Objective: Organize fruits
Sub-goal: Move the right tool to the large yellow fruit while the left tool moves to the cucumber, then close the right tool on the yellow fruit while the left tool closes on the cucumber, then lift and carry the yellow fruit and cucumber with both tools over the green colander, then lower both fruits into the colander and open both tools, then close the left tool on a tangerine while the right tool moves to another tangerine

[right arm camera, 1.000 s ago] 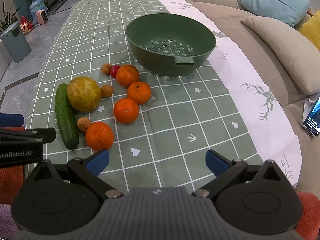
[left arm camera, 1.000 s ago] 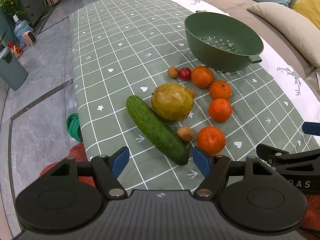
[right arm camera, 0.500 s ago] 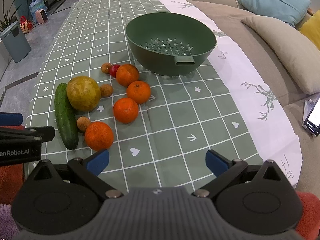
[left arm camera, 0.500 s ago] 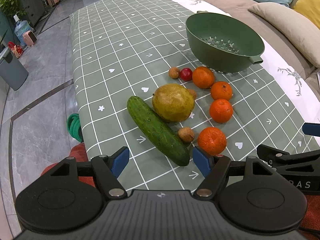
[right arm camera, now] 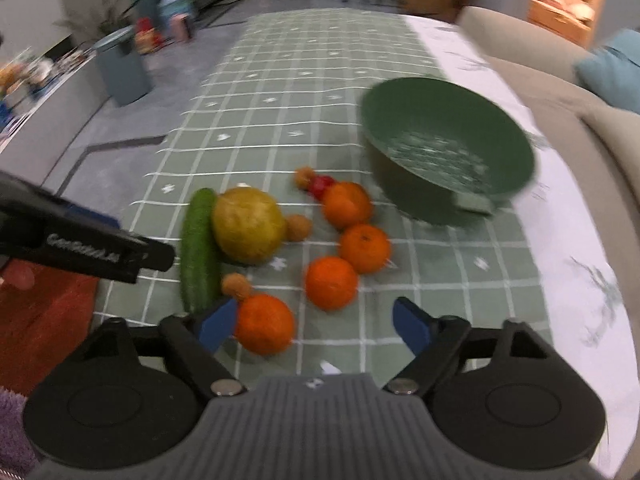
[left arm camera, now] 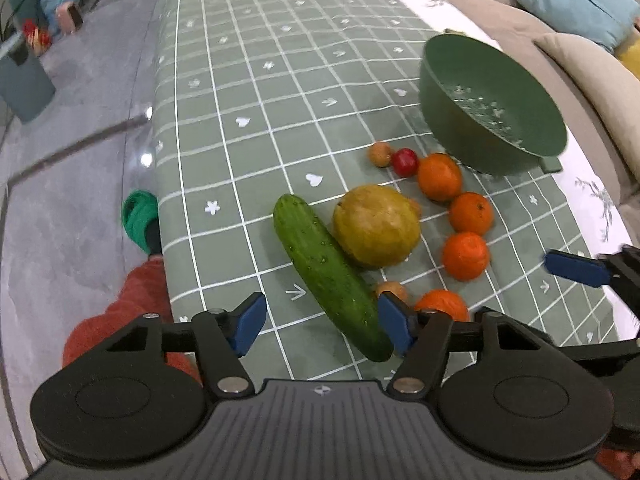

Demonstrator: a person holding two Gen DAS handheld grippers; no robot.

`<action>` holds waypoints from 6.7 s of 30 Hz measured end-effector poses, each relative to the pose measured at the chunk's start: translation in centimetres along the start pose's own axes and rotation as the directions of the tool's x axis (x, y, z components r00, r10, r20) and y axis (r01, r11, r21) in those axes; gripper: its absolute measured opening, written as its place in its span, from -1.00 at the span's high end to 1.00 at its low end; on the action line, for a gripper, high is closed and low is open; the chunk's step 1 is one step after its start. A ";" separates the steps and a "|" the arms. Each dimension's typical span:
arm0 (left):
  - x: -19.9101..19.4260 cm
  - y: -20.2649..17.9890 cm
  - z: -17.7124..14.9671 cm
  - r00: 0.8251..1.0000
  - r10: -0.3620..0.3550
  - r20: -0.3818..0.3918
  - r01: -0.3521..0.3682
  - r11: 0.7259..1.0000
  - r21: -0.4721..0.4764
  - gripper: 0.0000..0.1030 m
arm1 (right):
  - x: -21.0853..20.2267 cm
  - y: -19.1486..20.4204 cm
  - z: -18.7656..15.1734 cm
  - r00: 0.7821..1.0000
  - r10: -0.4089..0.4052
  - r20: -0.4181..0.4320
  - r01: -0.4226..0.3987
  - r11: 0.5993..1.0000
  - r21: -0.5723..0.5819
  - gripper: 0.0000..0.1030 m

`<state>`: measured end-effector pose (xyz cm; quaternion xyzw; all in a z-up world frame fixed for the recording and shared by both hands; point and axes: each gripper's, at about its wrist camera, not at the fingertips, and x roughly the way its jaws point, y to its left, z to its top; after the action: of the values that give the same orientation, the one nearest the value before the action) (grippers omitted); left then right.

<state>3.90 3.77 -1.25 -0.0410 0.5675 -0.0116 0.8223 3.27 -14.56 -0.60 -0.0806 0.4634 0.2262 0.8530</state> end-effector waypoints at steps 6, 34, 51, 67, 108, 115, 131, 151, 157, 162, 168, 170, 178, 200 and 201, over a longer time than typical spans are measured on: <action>2.1 2.3 0.9 0.997 -0.044 -0.066 0.034 0.989 -0.147 -0.19 | 2.9 1.6 2.6 0.994 0.105 -0.026 -0.108 0.977 -0.184 -0.22; 5.2 4.8 3.4 0.977 -0.154 -0.145 0.116 0.963 -0.243 -0.16 | 10.2 2.4 6.0 0.965 0.217 -0.147 -0.258 0.884 -0.389 -0.14; 6.2 2.2 3.3 0.985 -0.121 -0.122 0.092 0.972 -0.215 0.11 | 3.9 -0.7 3.5 0.990 0.123 -0.068 -0.134 0.972 -0.192 -0.14; 1.6 -0.3 4.5 0.995 -0.095 -0.023 0.094 0.994 -0.048 0.75 | 1.4 -2.6 3.2 0.998 0.065 -0.009 -0.065 0.994 -0.086 -0.14; -4.6 -6.3 9.6 0.934 -0.288 0.214 0.278 0.958 0.075 0.25 | -1.2 -6.4 6.0 0.997 -0.007 0.081 0.006 1.000 0.016 -0.14; -4.3 -10.3 13.2 0.928 -0.283 0.240 0.248 0.954 0.165 0.25 | -1.0 -9.4 8.7 0.990 -0.098 0.100 0.094 0.995 0.045 -0.14; 5.2 -13.7 17.1 0.972 -0.226 0.066 0.205 0.949 0.238 0.25 | 8.3 -13.2 9.5 0.989 -0.144 -0.041 0.144 0.990 -0.004 -0.14; 10.2 -13.9 18.8 0.973 -0.229 0.036 0.213 0.944 0.251 0.23 | 11.2 -14.2 9.9 0.992 -0.118 -0.034 0.118 0.993 0.003 -0.18; 9.9 -13.7 18.2 0.973 -0.230 0.020 0.218 0.944 0.247 0.15 | 10.5 -14.1 9.7 0.991 -0.130 -0.039 0.131 0.991 0.014 -0.29; 7.4 -13.3 17.0 0.970 -0.235 0.062 0.209 0.937 0.281 0.05 | 9.5 -13.5 9.9 0.987 -0.160 -0.026 0.160 0.987 0.004 -0.56; 4.0 -12.3 15.1 0.963 -0.243 0.114 0.200 0.934 0.296 0.00 | 7.7 -12.6 9.5 0.979 -0.205 -0.008 0.205 0.979 0.022 -0.72; 2.8 -11.9 14.2 0.962 -0.238 0.137 0.187 0.934 0.304 -0.02 | 6.8 -12.1 9.2 0.978 -0.207 0.006 0.206 0.978 0.036 -0.72; -1.0 -10.0 10.2 0.955 -0.203 0.215 0.134 0.945 0.298 -0.09 | 1.6 -8.1 7.7 0.974 -0.206 0.095 0.195 0.975 0.105 -0.81; -1.0 -5.4 -0.7 0.969 -0.168 0.181 0.125 0.966 0.228 -0.11 | -0.9 -1.6 -2.3 0.987 -0.141 0.080 0.120 0.968 0.219 -0.84; -0.6 -5.3 -1.2 0.971 -0.170 0.169 0.129 0.965 0.229 -0.11 | -0.7 -1.6 -2.6 0.988 -0.138 0.073 0.119 0.969 0.217 -0.84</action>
<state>2.71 -1.57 -0.66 0.0049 0.4784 -0.1319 0.8682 1.67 -17.08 -1.56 -0.0092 0.4408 0.1232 0.8891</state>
